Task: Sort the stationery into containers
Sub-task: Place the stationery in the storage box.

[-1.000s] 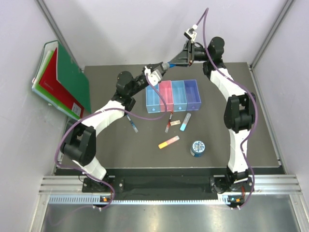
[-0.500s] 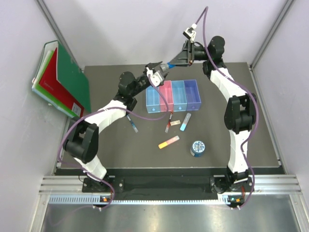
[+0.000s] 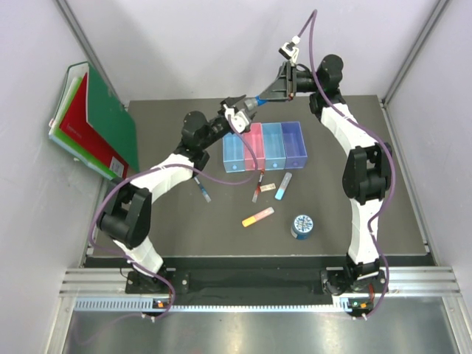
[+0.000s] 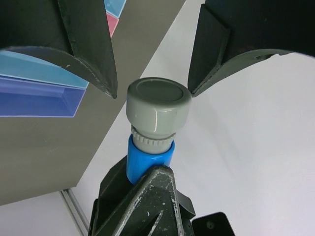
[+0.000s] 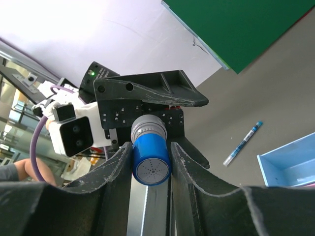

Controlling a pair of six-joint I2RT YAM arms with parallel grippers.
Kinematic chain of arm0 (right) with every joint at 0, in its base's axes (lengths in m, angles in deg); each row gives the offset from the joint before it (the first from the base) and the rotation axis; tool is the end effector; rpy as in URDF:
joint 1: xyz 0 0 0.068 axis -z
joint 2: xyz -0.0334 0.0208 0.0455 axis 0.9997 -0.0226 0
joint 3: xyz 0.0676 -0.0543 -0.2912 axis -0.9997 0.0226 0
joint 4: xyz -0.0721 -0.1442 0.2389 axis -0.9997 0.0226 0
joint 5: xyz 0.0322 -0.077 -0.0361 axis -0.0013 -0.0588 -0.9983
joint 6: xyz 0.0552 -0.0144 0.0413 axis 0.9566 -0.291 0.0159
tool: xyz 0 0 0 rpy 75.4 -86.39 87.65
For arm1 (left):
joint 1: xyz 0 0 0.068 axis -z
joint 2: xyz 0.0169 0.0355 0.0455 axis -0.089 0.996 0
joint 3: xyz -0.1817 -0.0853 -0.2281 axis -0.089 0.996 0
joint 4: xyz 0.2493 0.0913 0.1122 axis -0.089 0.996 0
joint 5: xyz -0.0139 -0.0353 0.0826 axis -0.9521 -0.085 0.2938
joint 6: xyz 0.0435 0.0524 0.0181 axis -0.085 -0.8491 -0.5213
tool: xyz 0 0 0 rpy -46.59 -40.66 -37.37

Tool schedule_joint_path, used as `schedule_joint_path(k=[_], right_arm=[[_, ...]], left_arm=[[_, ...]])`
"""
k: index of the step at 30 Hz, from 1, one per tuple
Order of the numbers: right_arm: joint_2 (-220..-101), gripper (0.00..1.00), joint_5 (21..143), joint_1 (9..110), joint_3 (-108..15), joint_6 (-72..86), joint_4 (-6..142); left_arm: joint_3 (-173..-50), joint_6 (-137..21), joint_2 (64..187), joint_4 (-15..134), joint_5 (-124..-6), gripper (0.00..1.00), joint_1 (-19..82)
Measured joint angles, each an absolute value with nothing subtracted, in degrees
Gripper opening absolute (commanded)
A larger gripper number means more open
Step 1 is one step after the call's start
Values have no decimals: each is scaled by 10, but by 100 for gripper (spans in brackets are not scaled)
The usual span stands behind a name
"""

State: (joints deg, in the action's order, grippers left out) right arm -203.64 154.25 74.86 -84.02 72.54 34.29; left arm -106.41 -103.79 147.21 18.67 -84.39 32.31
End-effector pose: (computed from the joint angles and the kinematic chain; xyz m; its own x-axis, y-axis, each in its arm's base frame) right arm 0.5131 0.1849 0.4003 -0.7659 -0.0167 -0.6428 -0.6382 -0.1024 0.7631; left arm 0.3828 -0.2267 0.3538 0.6200 0.2374 -0.7478 0.5525 0.5446 0.6310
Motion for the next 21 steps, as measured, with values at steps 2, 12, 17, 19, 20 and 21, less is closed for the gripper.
schedule_joint_path(k=[2,12,17,19,20,21], right_arm=[[-2036,8,1544,749,-840,717,346],[-2036,0,1552,759,-841,683,346],[-2036,0,1536,765,-852,653,374],[-2037,1,1519,767,-873,621,413],[-2038,1,1510,769,-887,606,435],[-2038,1,1500,771,-903,593,451]], left_arm=[[-1056,-1040,1467,189,-841,64,323],[-1037,-1055,1423,199,-816,64,323],[-1031,-1065,1407,203,-809,65,323],[-1031,-1068,1405,207,-804,65,323],[-1031,-1070,1403,210,-800,65,323],[-1031,-1072,1401,213,-798,65,323]])
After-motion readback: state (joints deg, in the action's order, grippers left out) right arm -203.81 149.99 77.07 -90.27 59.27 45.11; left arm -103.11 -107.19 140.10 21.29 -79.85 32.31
